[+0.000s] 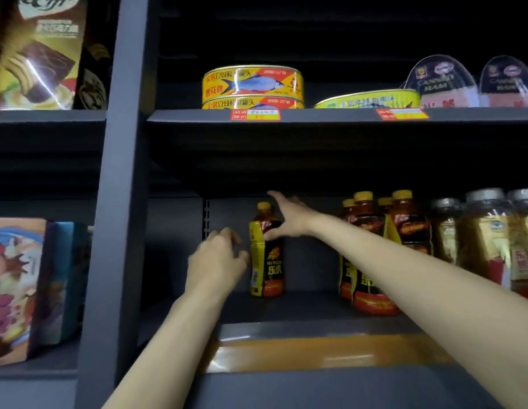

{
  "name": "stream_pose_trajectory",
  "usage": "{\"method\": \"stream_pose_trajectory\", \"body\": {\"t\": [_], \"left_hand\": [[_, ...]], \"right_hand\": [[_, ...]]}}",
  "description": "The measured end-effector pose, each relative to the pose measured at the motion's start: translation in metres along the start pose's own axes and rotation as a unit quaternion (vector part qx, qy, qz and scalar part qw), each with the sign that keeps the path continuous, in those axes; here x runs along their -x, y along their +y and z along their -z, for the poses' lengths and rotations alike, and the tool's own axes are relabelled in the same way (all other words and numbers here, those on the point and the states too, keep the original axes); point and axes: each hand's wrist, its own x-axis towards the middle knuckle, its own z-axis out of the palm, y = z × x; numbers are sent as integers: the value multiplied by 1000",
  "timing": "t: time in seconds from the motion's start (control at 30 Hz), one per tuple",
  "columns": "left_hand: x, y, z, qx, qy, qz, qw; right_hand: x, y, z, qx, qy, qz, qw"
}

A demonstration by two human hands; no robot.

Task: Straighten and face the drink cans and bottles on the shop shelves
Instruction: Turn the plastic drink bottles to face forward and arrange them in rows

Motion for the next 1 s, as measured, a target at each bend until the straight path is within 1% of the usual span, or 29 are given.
{"method": "stream_pose_trajectory", "body": {"t": [0.1, 0.2, 0.37, 0.47, 0.53, 0.63, 0.67, 0.73, 0.8, 0.83, 0.87, 0.93, 0.97, 1.0], "left_hand": [[0, -3, 2, -13, 5, 24, 1000], [2, -5, 2, -23, -8, 37, 999], [-1, -5, 1, -13, -19, 46, 999], [1, -6, 1, 5, -15, 44, 999], [0, -3, 2, 35, -5, 43, 998], [3, 8, 8, 82, 31, 25, 996], [5, 14, 11, 94, 38, 3, 995], [7, 27, 19, 104, 26, -49, 993], [9, 42, 28, 137, -22, -98, 985], [12, 50, 33, 184, -69, -106, 975], [18, 58, 39, 245, -130, -98, 956], [32, 71, 52, 349, -256, -44, 901], [41, 76, 57, 378, -299, -23, 876], [49, 81, 60, 408, -323, -11, 854]], "right_hand": [[-37, -8, -20, -24, -12, -46, 999], [-51, -8, -38, -35, -13, -84, 996], [-30, -9, -27, -60, 17, -67, 996], [12, -15, -3, -48, 25, -35, 998], [54, -15, 14, -44, 67, -6, 997], [116, -16, 31, -74, 176, 27, 981], [133, -15, 35, -102, 214, 29, 971], [158, -10, 40, -172, 268, 17, 948], [173, 0, 47, -257, 307, 2, 916], [178, 5, 52, -301, 321, -4, 898], [183, 9, 56, -348, 329, -8, 878], [192, 14, 64, -464, 327, -10, 823], [196, 17, 67, -520, 322, -7, 791], [199, 19, 68, -568, 317, -1, 760]]}}
